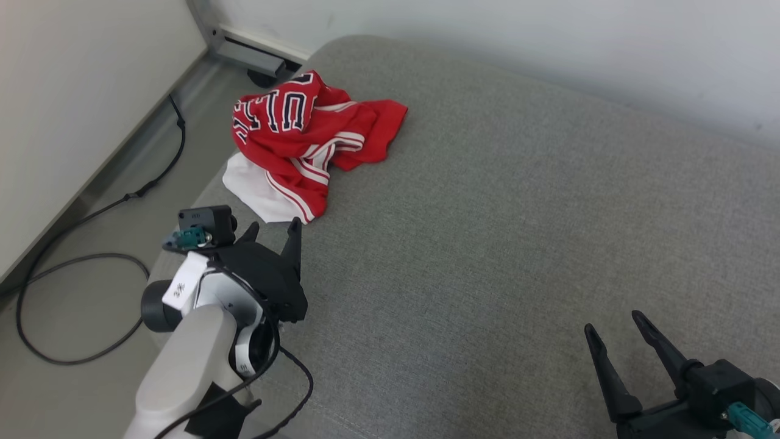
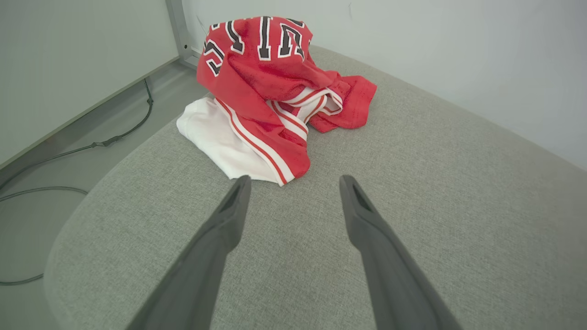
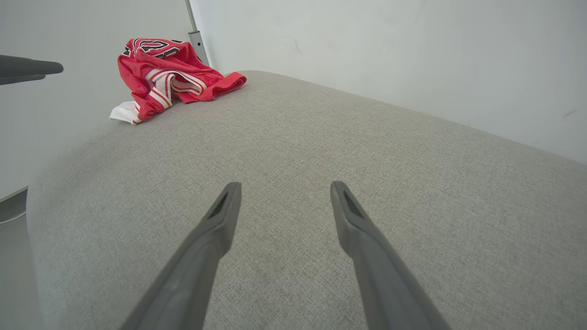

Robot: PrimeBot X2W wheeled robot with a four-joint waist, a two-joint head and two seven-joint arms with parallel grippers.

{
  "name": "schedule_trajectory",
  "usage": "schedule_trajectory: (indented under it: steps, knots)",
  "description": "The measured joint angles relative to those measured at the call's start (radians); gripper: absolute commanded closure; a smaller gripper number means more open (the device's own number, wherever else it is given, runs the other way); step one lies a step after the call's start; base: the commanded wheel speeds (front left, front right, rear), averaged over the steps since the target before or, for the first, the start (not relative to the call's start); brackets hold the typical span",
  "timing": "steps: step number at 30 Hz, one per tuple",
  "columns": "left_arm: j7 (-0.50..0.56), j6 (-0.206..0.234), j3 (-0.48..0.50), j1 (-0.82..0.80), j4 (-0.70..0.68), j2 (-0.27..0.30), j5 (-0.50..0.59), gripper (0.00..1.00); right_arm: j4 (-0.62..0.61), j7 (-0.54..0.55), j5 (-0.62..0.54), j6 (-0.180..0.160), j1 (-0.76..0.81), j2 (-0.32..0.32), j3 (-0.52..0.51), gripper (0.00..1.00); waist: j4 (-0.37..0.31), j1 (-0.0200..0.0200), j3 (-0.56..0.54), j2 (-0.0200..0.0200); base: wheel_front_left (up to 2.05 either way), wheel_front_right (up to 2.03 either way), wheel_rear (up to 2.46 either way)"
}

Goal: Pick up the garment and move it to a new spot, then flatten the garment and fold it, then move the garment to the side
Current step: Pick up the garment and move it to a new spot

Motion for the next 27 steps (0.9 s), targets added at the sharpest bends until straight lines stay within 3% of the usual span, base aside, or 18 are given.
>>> schedule_trajectory:
  steps: [11,27]
  knots:
    - [0.040,0.018,0.078,-0.109,0.144,-0.004,-0.033,0.00,-0.174,0.053,-0.045,-0.006,0.015,-0.027,0.018,0.00,-0.040,0.0000,0.107,0.0000,0.00,0.00,0.00]
    - [0.029,0.027,0.155,-0.241,0.324,-0.014,-0.076,0.00,-0.258,0.110,-0.060,-0.007,-0.010,-0.050,0.018,0.00,-0.148,0.0000,0.180,0.0001,0.00,0.00,0.00]
